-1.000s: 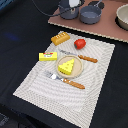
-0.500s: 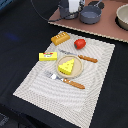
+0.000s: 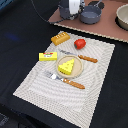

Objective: Interact with the objects in diverse but meaningful ways.

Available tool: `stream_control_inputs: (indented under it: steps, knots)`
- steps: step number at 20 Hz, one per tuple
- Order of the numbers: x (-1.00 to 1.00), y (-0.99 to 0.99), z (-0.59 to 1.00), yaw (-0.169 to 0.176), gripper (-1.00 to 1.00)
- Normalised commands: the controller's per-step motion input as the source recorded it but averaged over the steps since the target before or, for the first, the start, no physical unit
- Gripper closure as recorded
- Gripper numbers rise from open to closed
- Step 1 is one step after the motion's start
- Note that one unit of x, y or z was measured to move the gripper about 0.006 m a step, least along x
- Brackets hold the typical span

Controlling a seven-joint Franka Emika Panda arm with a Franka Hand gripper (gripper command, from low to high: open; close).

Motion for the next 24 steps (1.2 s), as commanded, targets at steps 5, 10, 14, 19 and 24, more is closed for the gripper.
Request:
stream_control_inputs:
  steps: [5, 10, 14, 19, 24]
  knots:
    - [0.00, 0.04, -0.17, 0.029, -1.00]
    - [0.00, 0.04, -0.10, 0.031, -1.00]
    - [0.00, 0.04, -0.09, 0.032, -1.00]
    - [0.00, 0.05, -0.14, 0.033, -1.00]
    - [0.00, 0.04, -0.23, 0.031, -1.00]
